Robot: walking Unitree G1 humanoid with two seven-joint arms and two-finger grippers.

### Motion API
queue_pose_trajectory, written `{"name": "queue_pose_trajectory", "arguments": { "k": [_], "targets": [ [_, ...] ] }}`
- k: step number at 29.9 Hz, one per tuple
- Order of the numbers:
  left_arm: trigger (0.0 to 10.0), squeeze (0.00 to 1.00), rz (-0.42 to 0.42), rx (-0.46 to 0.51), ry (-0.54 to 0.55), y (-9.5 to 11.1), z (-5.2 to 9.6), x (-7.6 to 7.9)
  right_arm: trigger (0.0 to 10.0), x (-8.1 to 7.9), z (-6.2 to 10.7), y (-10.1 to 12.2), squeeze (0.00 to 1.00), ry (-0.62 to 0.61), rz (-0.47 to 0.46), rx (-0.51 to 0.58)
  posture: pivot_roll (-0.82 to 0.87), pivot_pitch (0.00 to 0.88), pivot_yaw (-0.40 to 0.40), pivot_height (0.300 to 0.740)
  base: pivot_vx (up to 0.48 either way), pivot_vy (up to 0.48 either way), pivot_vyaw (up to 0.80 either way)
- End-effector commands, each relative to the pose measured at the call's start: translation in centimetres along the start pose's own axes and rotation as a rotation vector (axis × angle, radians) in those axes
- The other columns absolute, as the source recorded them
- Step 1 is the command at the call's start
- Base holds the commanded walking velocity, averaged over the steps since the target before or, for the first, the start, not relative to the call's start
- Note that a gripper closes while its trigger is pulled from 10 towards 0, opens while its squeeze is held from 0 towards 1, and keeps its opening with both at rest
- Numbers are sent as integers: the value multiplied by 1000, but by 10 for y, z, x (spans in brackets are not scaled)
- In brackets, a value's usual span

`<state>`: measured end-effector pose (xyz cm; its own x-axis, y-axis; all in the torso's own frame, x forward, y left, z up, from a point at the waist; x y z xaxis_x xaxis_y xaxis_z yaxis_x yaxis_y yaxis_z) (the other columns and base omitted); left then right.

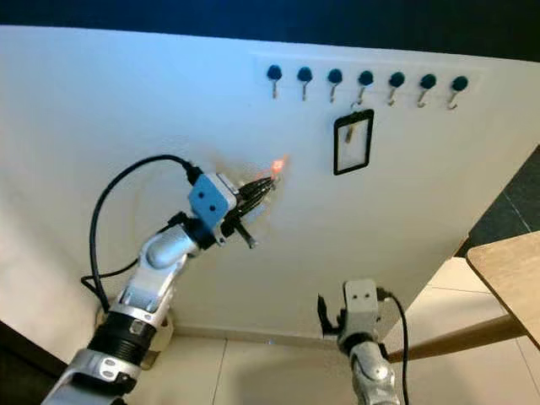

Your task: Hang keys on a hook

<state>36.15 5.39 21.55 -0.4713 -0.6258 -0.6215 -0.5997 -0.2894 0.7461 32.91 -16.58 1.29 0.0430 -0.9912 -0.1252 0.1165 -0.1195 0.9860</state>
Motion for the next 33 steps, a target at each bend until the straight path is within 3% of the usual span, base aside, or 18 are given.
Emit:
{"name": "queue_pose_trajectory", "arguments": {
  "k": [1,5,15,27,33],
  "targets": [
    [10000,0,-34,-27,-5,3,0,-5,10000,-1,0,8,0,-8,-2,50,37,73,-9,740,0,0,0],
    [10000,0,-71,-90,44,13,-6,-24,10000,-7,-8,37,0,1,-6,170,37,74,-10,740,0,0,0],
    [10000,0,-116,-176,119,24,-20,-53,10000,-25,-20,70,0,23,-62,280,37,67,-11,740,0,0,0],
    [10000,0,-120,-158,140,46,-39,-61,10000,-39,-26,94,0,50,-103,347,32,55,-12,740,0,0,0],
    [10000,0,-114,-80,145,64,-51,-60,10000,-39,-28,100,0,46,-118,361,31,54,-16,740,0,0,0]
  ]
}}
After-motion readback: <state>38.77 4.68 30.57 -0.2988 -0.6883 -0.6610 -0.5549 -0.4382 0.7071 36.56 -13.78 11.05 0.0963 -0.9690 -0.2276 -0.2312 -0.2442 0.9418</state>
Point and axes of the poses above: a point about 5 cm out from each wrist's last joint towards the gripper, its own z axis pointing back from the gripper into the wrist, its own y axis along the axis of the wrist's last joint, x = y × z, the point moved 5 cm from there along -z, pointing out of the wrist towards the gripper, and after that the axes turned 9 degrees about -z, right-handed, at the moved point
